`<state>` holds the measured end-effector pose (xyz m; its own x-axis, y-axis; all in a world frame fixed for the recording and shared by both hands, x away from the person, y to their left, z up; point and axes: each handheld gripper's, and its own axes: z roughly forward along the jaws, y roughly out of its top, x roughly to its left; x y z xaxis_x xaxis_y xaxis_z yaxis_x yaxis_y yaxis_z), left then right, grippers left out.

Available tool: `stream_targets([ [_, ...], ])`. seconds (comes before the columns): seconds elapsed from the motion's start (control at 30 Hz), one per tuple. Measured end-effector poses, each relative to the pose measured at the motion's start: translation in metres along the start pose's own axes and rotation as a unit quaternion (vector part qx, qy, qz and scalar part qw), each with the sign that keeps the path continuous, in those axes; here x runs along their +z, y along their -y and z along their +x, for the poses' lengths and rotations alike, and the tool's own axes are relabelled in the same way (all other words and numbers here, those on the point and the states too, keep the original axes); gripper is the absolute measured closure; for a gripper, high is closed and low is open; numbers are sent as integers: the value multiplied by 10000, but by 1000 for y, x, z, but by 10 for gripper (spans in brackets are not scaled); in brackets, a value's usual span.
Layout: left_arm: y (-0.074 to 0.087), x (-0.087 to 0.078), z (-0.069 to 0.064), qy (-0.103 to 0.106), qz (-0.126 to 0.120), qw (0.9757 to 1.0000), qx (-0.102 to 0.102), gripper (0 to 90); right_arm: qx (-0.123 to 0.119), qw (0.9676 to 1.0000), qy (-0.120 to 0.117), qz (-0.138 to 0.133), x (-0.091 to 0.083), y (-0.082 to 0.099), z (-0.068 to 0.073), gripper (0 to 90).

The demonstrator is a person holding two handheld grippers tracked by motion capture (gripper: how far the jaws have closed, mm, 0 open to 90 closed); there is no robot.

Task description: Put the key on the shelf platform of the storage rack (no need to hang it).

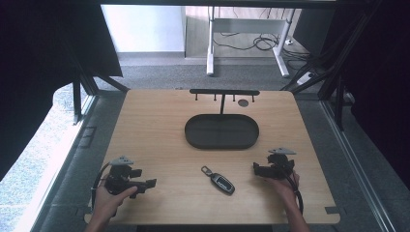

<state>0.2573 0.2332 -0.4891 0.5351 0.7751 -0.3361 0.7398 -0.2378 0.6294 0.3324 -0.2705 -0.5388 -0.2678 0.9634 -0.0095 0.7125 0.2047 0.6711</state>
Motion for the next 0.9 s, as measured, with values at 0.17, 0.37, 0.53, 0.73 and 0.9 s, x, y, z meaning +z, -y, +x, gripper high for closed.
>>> stream_targets([
  [0.17,1,-2,-2,8,-32,10000,11,202,-61,9999,-89,-29,-15,1,-1,138],
  [0.37,0,-2,-3,-1,-34,10000,23,202,-135,9990,-363,-225,-33,2,-9,175],
  [0.53,1,1,-2,4,3,10000,28,202,-158,9987,-430,-215,-36,3,-13,202],
  [0.73,1,0,-4,-3,-15,10000,35,202,-189,9983,-505,-228,-38,3,-12,221],
  [0.9,0,-1,-4,-21,-31,10000,30,202,-252,9979,-531,-271,-43,0,-9,235],
])
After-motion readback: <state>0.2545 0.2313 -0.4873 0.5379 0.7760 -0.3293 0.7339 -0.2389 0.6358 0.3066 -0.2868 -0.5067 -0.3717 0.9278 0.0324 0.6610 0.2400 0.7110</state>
